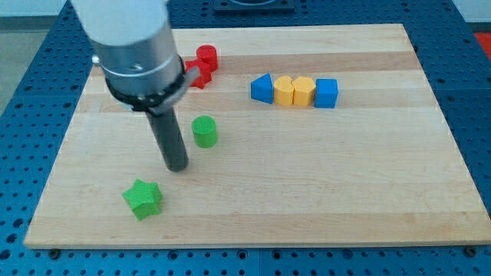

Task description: Move the green star to the bottom left of the board

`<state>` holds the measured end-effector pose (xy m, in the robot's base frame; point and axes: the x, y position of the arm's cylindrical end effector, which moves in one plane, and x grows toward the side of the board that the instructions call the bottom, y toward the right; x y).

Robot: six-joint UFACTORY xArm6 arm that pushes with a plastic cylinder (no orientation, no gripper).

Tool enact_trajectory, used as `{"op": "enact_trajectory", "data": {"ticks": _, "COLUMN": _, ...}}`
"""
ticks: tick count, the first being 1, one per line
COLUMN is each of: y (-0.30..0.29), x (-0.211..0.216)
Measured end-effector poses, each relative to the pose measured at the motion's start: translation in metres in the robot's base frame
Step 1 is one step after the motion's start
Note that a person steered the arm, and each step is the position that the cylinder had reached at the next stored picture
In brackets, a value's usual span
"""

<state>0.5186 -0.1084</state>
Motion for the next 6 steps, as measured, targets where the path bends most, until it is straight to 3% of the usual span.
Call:
{"op": "enact_trajectory", "data": {"ticks": 2, "y": 0.002, "x": 0.062}}
{"op": "enact_trajectory", "data": {"ticks": 6, "y": -0.018, "x": 0.044}}
